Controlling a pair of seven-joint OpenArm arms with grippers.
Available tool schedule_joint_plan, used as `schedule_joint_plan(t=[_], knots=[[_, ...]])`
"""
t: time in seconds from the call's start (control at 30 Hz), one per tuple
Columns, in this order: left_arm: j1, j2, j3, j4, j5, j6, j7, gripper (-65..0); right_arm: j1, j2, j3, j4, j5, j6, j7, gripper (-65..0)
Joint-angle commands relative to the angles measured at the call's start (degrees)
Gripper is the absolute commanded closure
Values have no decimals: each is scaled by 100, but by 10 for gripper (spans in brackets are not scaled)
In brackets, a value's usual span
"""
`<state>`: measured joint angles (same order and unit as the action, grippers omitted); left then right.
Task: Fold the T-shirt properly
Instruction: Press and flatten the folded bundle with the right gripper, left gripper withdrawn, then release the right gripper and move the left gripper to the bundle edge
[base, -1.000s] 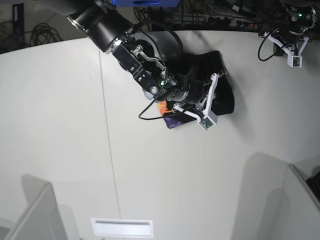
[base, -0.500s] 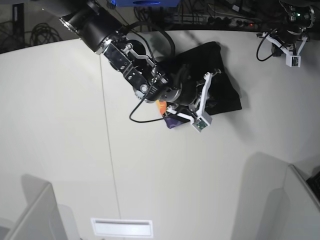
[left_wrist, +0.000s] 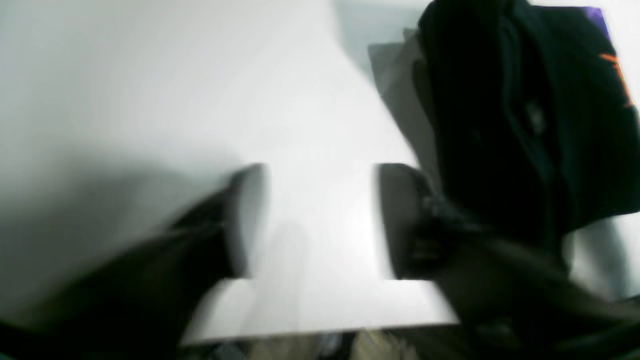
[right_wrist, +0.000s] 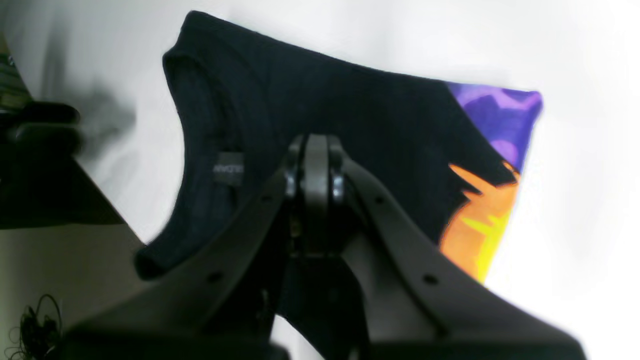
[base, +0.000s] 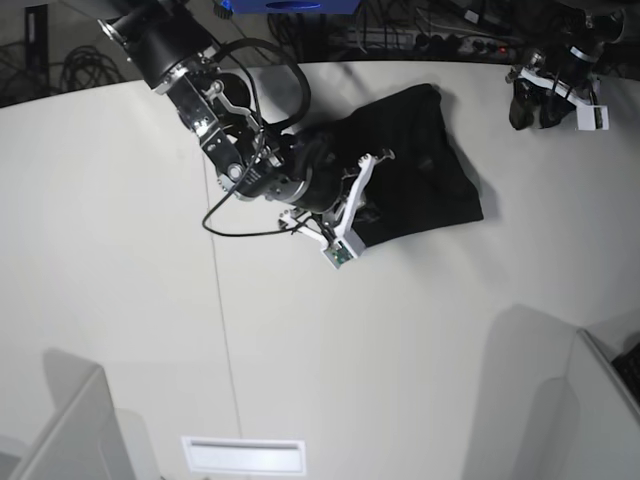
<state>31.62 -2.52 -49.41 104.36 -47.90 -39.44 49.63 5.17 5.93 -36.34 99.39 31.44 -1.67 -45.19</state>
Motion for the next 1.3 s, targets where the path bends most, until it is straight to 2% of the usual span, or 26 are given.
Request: schedule_joint_plan(t=[0.0,0.07,0.13,0.3,0.63,0.87,0.97,1.03,1.17,1.27], knots=[[25,-42,22,83,-340,-56,-123,-513,85,-35,25,122,43,31,119,0],[16,-24,163,74,-612,-56,-123,-606,76,-26,25,122,43,31,119,0],[-19,-24,400,74,-744,-56,-123,-650,76,-26,25,122,43,31,119,0],[-195,-16,1068,4,-700,-56,-123,-650,76,132,25,122,43,31,119,0],[-704,-7,1578,-787,-709,-56,-132,-650,-38,396,34,210,43,31,154,0],[-863,-16,1974,-840,-700,-56,-158,-650,-521,536,992,641,43,57,137,0],[-880,-16,2123,-840,-700,-56,-158,-647,-750,721,1344,852,43,57,145,0],[-889,-24,2211,-840,-700,28,-167,-568,-899,826,1528,940,43,57,154,0],[-968,-33,2246,-1113,-700,133,-158,-341,-1242,818,2179,992,43,66,207,0],[-1082,-68,2246,-1385,-683,133,-141,-183,-1497,818,2566,992,43,66,523,0]])
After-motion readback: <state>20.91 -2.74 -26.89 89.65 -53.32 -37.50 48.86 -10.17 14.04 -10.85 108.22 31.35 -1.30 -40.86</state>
